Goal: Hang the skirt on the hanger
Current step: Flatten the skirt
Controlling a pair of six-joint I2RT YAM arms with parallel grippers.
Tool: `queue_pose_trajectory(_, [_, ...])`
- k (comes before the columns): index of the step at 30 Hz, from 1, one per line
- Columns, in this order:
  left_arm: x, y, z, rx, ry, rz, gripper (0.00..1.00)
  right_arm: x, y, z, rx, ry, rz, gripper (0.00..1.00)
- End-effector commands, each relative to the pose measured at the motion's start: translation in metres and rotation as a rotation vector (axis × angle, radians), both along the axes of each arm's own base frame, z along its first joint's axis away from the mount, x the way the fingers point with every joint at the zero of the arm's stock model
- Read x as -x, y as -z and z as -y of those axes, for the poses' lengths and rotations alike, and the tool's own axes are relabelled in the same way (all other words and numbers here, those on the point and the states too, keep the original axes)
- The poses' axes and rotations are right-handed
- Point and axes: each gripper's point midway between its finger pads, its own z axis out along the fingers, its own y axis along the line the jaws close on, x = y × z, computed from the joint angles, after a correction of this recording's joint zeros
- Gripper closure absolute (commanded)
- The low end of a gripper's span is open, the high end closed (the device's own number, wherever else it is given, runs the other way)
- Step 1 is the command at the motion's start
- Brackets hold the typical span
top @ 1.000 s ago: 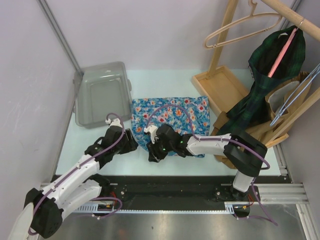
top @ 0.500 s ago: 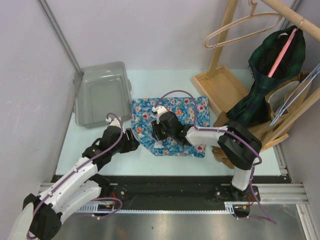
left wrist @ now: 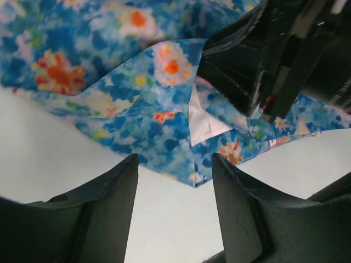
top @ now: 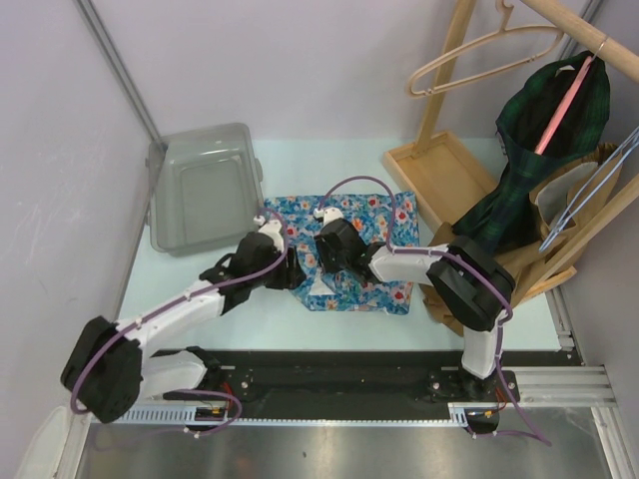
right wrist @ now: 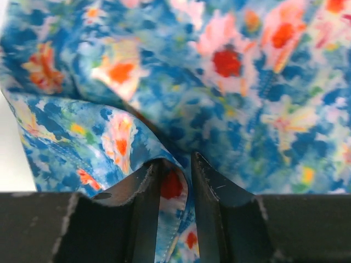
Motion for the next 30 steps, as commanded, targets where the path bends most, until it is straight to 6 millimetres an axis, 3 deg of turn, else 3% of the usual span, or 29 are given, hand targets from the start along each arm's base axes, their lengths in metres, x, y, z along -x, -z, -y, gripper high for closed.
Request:
queue_pose_trajectory(1, [-0.034,-0.032,0.027,-0.019,0.045,0.160,0.41,-0.016,-0.025,0.005,-0.002,0.057,0.056,0.66])
queue_pose_trajectory(6, [-0.048,-0.021,0.037,-0.083,0.073,0.158,0.43,-0.016,-0.030,0.012,0.016,0.055,0.058,0.61])
queue_pose_trajectory(10, [-0.046,-0.005,0.049,-0.165,0.143,0.171,0.42,-0.018,-0.028,0.020,0.030,0.071,0.046,0.59])
queue_pose_trajectory(14, [-0.044,0.019,0.046,-0.241,0.156,0.145,0.43,-0.027,-0.035,0.028,0.000,0.107,0.038,0.59])
queue_pose_trajectory(21, [-0.051,0.027,0.054,-0.261,0.133,0.199,0.41,-0.024,-0.038,0.029,-0.026,0.078,0.004,0.57])
queue_pose_trajectory(26, [-0.050,0.026,0.074,-0.283,0.197,0.289,0.38,-0.020,-0.032,0.029,-0.037,0.068,-0.036,0.57])
queue_pose_trajectory(30, [-0.048,0.042,0.072,-0.325,0.193,0.262,0.40,-0.019,-0.031,0.030,-0.037,0.069,-0.047,0.57])
